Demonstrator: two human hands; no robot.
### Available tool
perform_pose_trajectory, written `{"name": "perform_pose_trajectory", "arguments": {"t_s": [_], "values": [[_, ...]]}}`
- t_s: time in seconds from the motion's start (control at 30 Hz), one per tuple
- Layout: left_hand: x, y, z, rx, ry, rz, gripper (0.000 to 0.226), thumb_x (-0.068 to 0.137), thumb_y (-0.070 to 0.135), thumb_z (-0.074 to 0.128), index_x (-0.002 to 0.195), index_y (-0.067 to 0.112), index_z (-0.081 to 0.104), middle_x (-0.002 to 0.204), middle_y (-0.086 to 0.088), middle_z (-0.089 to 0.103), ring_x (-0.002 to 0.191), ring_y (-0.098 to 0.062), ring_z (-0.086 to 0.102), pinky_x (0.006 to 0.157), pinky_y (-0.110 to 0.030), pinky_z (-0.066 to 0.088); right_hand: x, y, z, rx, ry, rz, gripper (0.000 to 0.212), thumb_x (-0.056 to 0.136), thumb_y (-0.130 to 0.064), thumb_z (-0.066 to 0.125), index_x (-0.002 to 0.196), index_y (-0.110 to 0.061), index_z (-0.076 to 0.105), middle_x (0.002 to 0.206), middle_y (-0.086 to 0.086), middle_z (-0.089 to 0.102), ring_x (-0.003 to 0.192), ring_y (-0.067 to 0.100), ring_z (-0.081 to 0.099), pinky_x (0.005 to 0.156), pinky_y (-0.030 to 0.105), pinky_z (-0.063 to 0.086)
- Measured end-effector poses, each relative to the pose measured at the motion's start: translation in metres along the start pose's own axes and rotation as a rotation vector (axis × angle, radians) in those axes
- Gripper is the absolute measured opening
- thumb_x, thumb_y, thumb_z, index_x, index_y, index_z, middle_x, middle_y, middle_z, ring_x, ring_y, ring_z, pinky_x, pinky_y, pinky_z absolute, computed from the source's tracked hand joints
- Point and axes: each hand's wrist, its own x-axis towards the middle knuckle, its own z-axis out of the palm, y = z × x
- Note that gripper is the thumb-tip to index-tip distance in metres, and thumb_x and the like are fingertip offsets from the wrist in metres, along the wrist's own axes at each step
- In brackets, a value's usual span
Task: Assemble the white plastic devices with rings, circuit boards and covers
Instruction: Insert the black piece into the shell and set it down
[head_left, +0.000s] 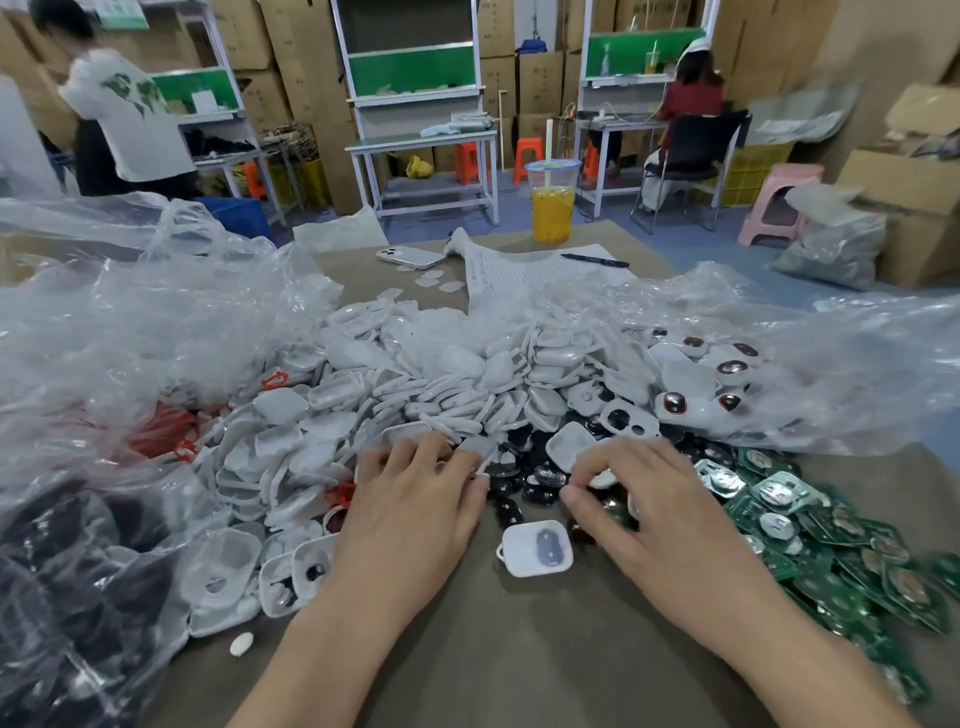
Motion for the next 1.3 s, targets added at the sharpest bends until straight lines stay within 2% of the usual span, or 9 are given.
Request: {"name": "perform_pose_trajectory", "arguments": {"t_s": [0.03,0.1,0.23,0.37,0.53,0.77,0.93,1.1,1.3], "values": [[0.0,0.0,0.0,-0.007,0.008,0.007,0.039,0.095,0.044,0.04,0.106,0.025,0.073,0.096,0.0,0.066,0.089,-0.029,0.064,0.078,-0.047,0.049,0.001,0.001,0.001,-0.057,0.08,0.0,0.008,0.091,-0.039,0.06,0.096,-0.032,0.062,0.105,-0.023,0.06,0.106,0.004,0.048,0.094,0.024,0.035],[-0.001,-0.001,0.001,-0.021,0.011,0.008,0.034,0.094,0.044,0.048,0.105,0.025,0.074,0.096,-0.001,0.067,0.089,-0.029,0.064,0.079,-0.047,0.05,0.002,0.004,0.005,-0.167,0.142,0.08,0.018,0.089,-0.028,0.067,0.107,-0.026,0.068,0.116,-0.01,0.063,0.113,0.016,0.051,0.101,0.031,0.032],[-0.003,-0.003,0.003,-0.058,0.023,0.001,0.024,0.096,0.041,0.057,0.101,0.025,0.074,0.096,0.001,0.066,0.089,-0.028,0.063,0.08,-0.047,0.049,0.003,0.007,0.01,-0.304,-0.011,0.232,0.037,0.093,-0.036,0.06,0.129,-0.028,0.061,0.137,-0.003,0.055,0.13,0.022,0.044,0.111,0.035,0.026],[-0.004,-0.004,0.001,-0.075,0.06,0.022,0.037,0.097,0.045,0.04,0.098,0.027,0.073,0.093,0.003,0.065,0.086,-0.025,0.063,0.081,-0.045,0.049,0.009,0.001,0.012,-0.303,-0.004,0.238,0.049,0.095,-0.036,0.055,0.141,-0.021,0.049,0.137,0.0,0.056,0.131,0.023,0.044,0.114,0.038,0.031],[-0.006,-0.003,0.0,-0.086,0.087,0.023,0.04,0.099,0.042,0.036,0.101,0.028,0.072,0.095,0.003,0.065,0.087,-0.025,0.063,0.084,-0.045,0.049,0.033,-0.006,0.014,-0.207,0.126,0.196,0.046,0.096,-0.032,0.05,0.14,-0.02,0.049,0.136,0.003,0.056,0.13,0.022,0.043,0.111,0.038,0.031],[-0.007,-0.006,0.003,-0.108,0.126,0.032,0.036,0.099,0.042,0.038,0.104,0.03,0.072,0.094,0.005,0.065,0.087,-0.022,0.063,0.082,-0.042,0.05,0.074,0.002,0.032,-0.31,-0.014,0.169,0.052,0.102,-0.037,0.04,0.152,-0.024,0.034,0.155,-0.001,0.04,0.142,0.024,0.035,0.118,0.039,0.025],[-0.006,-0.005,0.001,-0.115,0.16,0.041,0.035,0.099,0.038,0.041,0.107,0.028,0.073,0.095,0.006,0.067,0.087,-0.022,0.065,0.081,-0.042,0.052,0.066,0.005,0.03,-0.324,-0.044,0.176,0.045,0.1,-0.033,0.041,0.144,-0.024,0.045,0.141,-0.002,0.052,0.125,0.025,0.05,0.106,0.039,0.037],[-0.008,-0.007,0.005,-0.211,0.24,0.061,0.014,0.091,0.019,0.072,0.104,0.021,0.075,0.093,0.004,0.07,0.084,-0.022,0.069,0.074,-0.041,0.055,0.059,-0.004,0.032,-0.302,-0.023,0.166,0.04,0.102,-0.028,0.044,0.141,-0.022,0.049,0.134,0.0,0.057,0.119,0.025,0.054,0.103,0.035,0.037],[-0.009,-0.005,0.004,-0.287,0.271,0.068,0.021,0.094,0.016,0.059,0.111,0.018,0.071,0.096,0.005,0.072,0.091,-0.018,0.07,0.076,-0.038,0.056,0.051,-0.013,0.024,-0.242,0.088,0.126,0.035,0.101,-0.025,0.05,0.134,-0.021,0.056,0.126,0.0,0.063,0.114,0.025,0.056,0.099,0.039,0.04]]}}
